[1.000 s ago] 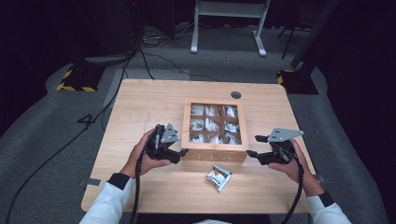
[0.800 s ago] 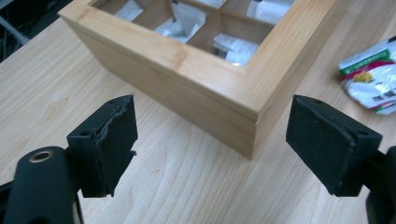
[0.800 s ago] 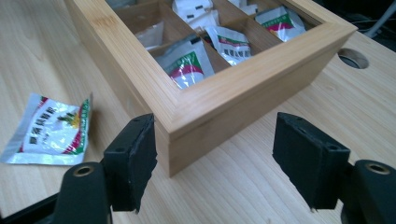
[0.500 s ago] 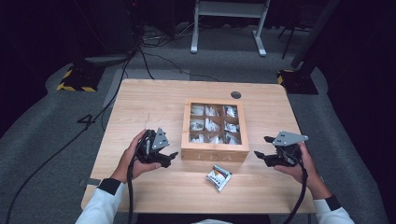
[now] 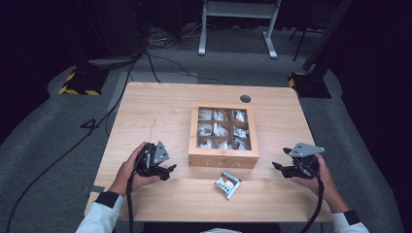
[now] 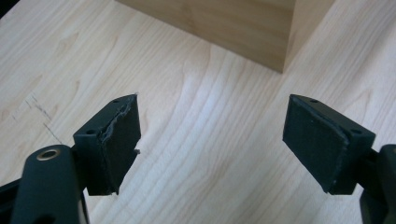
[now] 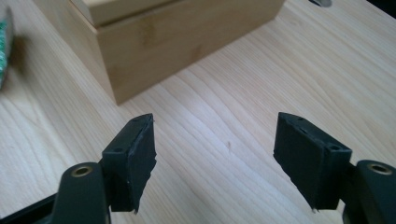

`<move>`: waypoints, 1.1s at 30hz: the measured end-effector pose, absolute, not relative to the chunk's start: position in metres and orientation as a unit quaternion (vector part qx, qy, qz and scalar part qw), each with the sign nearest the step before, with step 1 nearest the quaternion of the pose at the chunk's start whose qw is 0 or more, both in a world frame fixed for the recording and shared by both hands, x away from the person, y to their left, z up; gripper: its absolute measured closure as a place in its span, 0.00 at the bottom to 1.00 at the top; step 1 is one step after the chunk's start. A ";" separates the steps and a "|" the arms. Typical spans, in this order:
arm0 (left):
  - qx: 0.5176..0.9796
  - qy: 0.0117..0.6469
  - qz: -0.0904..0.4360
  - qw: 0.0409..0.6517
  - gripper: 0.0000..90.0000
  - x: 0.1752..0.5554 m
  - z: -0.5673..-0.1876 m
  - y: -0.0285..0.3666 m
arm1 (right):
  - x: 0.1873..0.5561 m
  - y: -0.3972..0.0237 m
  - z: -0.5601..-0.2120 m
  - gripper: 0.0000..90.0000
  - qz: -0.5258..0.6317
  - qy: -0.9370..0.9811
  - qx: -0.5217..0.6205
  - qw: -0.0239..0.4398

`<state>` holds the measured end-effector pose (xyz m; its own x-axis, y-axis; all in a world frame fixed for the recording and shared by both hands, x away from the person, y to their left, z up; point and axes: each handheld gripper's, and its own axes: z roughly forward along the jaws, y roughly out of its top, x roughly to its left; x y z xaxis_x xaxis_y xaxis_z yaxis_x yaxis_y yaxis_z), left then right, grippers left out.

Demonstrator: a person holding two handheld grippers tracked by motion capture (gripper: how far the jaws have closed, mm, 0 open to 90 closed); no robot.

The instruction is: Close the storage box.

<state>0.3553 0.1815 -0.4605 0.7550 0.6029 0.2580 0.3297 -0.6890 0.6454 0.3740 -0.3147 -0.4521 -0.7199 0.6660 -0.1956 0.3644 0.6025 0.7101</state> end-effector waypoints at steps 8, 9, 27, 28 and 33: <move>0.890 0.274 0.224 0.288 0.21 0.343 -0.475 0.198 | 0.368 -0.335 -0.469 0.33 0.332 0.855 0.332 0.222; 0.889 0.277 0.222 0.289 0.21 0.341 -0.476 0.200 | 0.367 -0.338 -0.471 0.33 0.332 0.853 0.336 0.221; 0.866 0.356 0.159 0.312 0.21 0.327 -0.497 0.248 | 0.350 -0.386 -0.495 0.32 0.347 0.815 0.416 0.208; 0.865 0.359 0.156 0.313 0.21 0.327 -0.497 0.251 | 0.349 -0.388 -0.496 0.32 0.345 0.814 0.418 0.210; 0.851 0.382 0.141 0.332 0.19 0.327 -0.502 0.266 | 0.346 -0.396 -0.502 0.30 0.355 0.802 0.436 0.201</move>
<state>0.3270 0.2657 -0.5018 0.6686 0.7435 -0.0133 0.5564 -0.4883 0.6723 0.3458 -0.3961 -0.5023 -0.5395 0.8419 -0.0136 0.5556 0.3681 0.7455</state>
